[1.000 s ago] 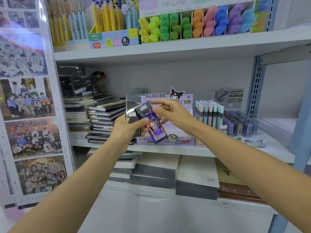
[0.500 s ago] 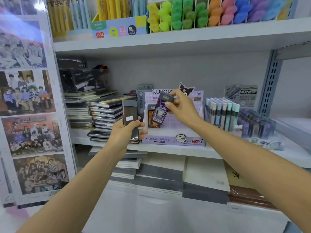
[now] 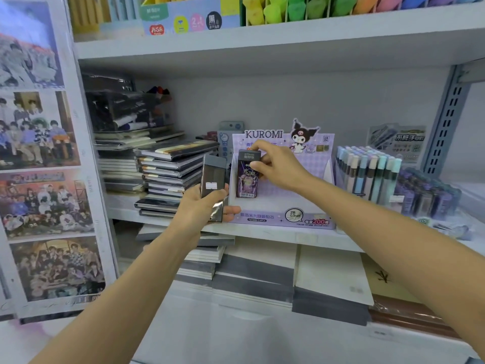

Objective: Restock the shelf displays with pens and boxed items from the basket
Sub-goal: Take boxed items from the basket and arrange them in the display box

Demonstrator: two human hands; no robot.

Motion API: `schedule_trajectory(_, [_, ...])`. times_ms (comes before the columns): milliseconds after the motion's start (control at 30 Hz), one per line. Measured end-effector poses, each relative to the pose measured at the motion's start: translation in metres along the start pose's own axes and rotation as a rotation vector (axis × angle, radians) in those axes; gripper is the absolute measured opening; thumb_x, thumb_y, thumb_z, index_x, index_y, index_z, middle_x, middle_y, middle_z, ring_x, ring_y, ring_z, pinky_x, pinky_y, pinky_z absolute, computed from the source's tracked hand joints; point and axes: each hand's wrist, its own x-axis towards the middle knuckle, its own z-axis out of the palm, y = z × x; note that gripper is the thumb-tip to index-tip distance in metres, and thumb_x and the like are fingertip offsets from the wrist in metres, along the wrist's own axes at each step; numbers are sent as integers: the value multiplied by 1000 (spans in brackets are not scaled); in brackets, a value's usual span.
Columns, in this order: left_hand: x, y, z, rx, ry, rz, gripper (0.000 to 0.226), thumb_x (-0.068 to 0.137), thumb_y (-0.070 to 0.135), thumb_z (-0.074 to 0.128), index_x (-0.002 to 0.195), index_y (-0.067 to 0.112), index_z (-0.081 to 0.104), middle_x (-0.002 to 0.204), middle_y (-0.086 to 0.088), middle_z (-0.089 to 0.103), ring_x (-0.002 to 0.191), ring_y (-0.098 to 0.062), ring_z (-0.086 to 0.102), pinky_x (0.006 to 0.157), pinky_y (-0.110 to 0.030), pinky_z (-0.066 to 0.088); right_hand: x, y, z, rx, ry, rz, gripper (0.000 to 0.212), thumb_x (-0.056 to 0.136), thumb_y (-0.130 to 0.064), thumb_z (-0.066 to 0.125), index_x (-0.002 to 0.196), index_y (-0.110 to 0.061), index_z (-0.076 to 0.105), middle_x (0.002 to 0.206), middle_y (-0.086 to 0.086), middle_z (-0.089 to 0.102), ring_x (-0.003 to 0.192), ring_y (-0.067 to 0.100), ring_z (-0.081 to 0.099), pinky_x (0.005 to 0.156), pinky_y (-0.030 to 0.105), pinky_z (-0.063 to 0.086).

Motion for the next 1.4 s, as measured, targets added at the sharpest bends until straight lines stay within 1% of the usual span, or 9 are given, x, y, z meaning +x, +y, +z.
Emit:
schedule_trajectory(167, [1, 0, 0, 4, 2, 5, 5, 94, 11, 61, 98, 11, 64, 89, -3, 76, 73, -29, 74, 59, -35, 61, 6, -2, 4, -3, -17, 3, 13, 94, -12, 60, 106, -10, 56, 84, 18, 73, 75, 28, 71, 76, 38, 57])
schedule_trajectory(433, [-3, 3, -1, 45, -21, -3, 9, 95, 8, 58, 103, 8, 63, 109, -15, 71, 75, -28, 74, 70, -41, 61, 2, 1, 2, -97, -39, -43, 25, 93, -11, 61, 116, -12, 52, 84, 10, 71, 71, 23, 67, 78, 40, 55])
schedule_trajectory(533, [-5, 4, 0, 59, -29, 3, 13, 96, 8, 57, 107, 5, 63, 114, -18, 69, 76, -28, 74, 73, -43, 60, -2, 0, 9, -106, 49, -133, 43, 92, -8, 62, 130, -19, 46, 104, 5, 64, 68, 10, 56, 79, 32, 51])
schedule_trajectory(667, [-6, 3, -1, 61, -38, 13, 18, 96, 8, 58, 113, 2, 61, 116, -19, 68, 78, -30, 73, 75, -45, 60, 1, 6, 5, -114, 71, -240, 34, 89, -6, 66, 121, -15, 58, 114, 0, 61, 75, -7, 46, 79, 24, 44])
schedule_trajectory(767, [-5, 2, -1, 56, -33, 20, 13, 95, 9, 59, 107, 5, 63, 114, -17, 69, 77, -29, 73, 71, -41, 61, 2, 7, 15, -183, 60, -299, 34, 91, -7, 64, 123, -15, 57, 115, 1, 59, 80, 4, 46, 78, 22, 38])
schedule_trajectory(1067, [-5, 1, -4, 81, -31, 2, 20, 96, 10, 58, 114, 3, 62, 116, -15, 69, 83, -32, 73, 81, -48, 59, -7, 8, 29, -247, 207, -194, 31, 90, -18, 67, 120, -14, 62, 112, 6, 49, 96, 18, 47, 76, 38, 50])
schedule_trajectory(1200, [-8, 6, -5, 103, -30, 34, 15, 96, 9, 58, 110, 5, 62, 112, -13, 70, 80, -30, 74, 76, -44, 61, -5, 5, 11, -283, 151, -118, 38, 93, -25, 62, 131, -21, 60, 115, 6, 46, 107, 18, 43, 91, 33, 43])
schedule_trajectory(1267, [-10, 10, -4, 126, -34, 73, 15, 96, 9, 57, 110, 7, 63, 108, -8, 71, 77, -27, 74, 67, -34, 62, -7, -3, 4, -104, 152, -81, 41, 95, -27, 58, 135, -21, 55, 117, 2, 48, 93, 13, 48, 88, 30, 45])
schedule_trajectory(1400, [-16, 14, 7, 229, -110, 134, 13, 97, 9, 55, 107, 11, 64, 95, -3, 76, 73, -19, 73, 61, -25, 58, -15, -34, -2, 562, -3, 15, 32, 98, -25, 55, 129, -16, 56, 106, 1, 62, 59, 11, 59, 56, 24, 52])
